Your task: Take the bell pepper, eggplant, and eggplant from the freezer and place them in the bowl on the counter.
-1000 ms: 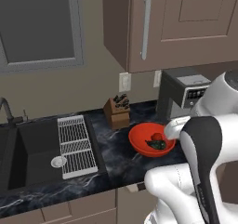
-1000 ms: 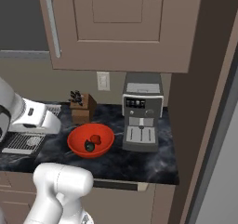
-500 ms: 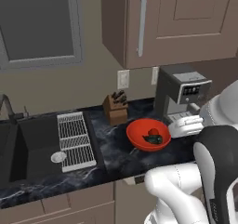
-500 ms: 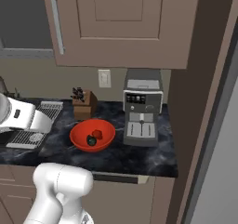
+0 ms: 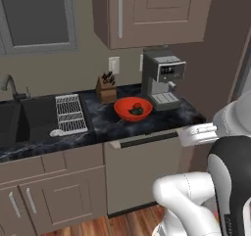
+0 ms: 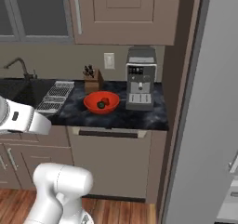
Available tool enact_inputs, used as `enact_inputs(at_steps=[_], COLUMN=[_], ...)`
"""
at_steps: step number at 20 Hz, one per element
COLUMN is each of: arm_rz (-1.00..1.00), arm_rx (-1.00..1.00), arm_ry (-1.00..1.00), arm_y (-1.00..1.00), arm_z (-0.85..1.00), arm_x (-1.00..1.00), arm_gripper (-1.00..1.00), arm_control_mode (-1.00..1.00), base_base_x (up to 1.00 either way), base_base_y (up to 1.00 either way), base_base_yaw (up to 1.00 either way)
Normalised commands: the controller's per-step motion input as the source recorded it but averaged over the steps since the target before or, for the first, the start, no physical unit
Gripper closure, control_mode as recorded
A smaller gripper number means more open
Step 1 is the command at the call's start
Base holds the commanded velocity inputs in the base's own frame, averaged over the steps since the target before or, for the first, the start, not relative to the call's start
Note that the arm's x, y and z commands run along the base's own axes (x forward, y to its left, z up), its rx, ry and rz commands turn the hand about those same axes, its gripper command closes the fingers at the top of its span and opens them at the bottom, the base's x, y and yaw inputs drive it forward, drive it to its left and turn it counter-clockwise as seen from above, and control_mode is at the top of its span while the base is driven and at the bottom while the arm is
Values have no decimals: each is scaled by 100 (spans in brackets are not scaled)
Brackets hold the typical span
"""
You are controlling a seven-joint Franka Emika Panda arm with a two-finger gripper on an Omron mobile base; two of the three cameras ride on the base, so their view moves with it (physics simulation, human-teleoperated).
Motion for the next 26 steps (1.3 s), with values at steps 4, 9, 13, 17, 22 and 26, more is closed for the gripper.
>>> enact_inputs(at_steps=[4, 9, 13, 17, 22, 26], arm_rz=[0, 0, 0, 0, 0, 0], arm_rx=[0, 0, 0, 0, 0, 0], arm_ry=[0, 0, 0, 0, 0, 0], arm_y=[0, 0, 0, 0, 0, 0], arm_z=[0, 0, 0, 0, 0, 0], arm_x=[0, 0, 0, 0, 0, 0], arm_gripper=[-100, -100, -100, -100, -100, -100], arm_control_mode=[100, 100, 100, 100, 100, 100], base_base_x=[-98, -20, 10, 38, 59, 92], base_base_y=[-79, -100, -100, -100, -77, -22], base_base_yaw=[-17, -17, -12, -12, -13, -13])
